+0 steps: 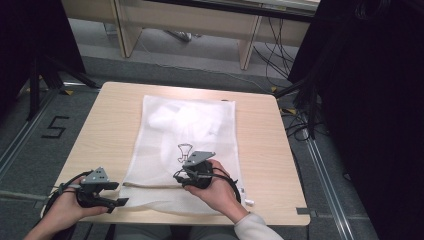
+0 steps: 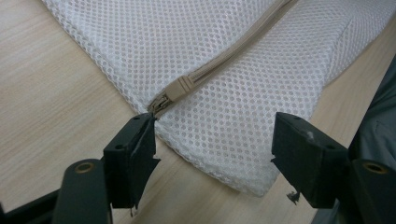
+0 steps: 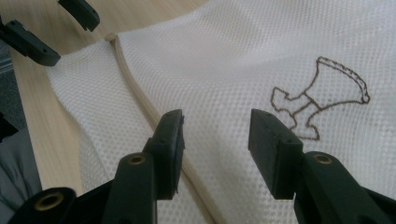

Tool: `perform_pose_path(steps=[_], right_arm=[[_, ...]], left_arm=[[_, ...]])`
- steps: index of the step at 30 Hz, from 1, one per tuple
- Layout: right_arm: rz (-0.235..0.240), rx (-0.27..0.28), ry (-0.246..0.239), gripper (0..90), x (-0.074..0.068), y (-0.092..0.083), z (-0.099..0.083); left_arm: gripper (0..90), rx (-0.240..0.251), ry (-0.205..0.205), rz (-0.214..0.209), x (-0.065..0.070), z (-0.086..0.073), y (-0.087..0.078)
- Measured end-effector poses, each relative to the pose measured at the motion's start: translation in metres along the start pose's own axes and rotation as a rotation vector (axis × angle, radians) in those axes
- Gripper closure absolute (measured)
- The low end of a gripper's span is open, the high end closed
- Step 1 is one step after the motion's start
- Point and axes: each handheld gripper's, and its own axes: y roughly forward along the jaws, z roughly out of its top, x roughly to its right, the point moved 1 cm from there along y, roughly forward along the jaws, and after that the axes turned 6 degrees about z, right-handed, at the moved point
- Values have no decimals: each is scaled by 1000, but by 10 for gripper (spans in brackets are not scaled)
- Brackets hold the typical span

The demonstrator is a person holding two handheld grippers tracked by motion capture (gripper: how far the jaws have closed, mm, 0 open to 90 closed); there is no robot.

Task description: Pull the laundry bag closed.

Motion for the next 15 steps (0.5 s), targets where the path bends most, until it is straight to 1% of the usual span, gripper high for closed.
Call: perform_pose_path(steps=[1, 2, 6, 7, 8, 9, 10, 11, 12, 13, 15], right_arm=[[-8, 20, -21, 572, -2, 3, 3], [12, 3, -29, 583, -3, 4, 4], [1, 20, -47, 609, -6, 10, 7], [6, 15, -53, 623, -8, 12, 9], [6, 15, -53, 623, -8, 12, 9], [5, 4, -60, 627, -8, 13, 10], [10, 13, -64, 634, -9, 17, 13], [10, 13, -64, 634, -9, 17, 13], [14, 9, -80, 635, -9, 19, 14], [21, 4, -65, 637, -11, 22, 16], [27, -3, -68, 641, -13, 25, 19]], left_arm=[[302, 1, 0, 1, 0, 0, 0], [302, 3, 16, 6, -1, 0, -1], [302, 6, 13, 10, 0, 1, -1], [302, -4, 28, 11, -2, 1, -2], [302, -7, 32, 11, -2, 1, -2], [302, -6, 30, 11, -2, 1, -2], [302, -5, 23, 11, -2, 1, -1], [302, -5, 23, 11, -2, 1, -1], [302, -3, 6, 5, -1, 0, -1], [303, -3, 6, 5, -1, 0, -1], [303, -4, 10, 12, -2, 0, -1]])
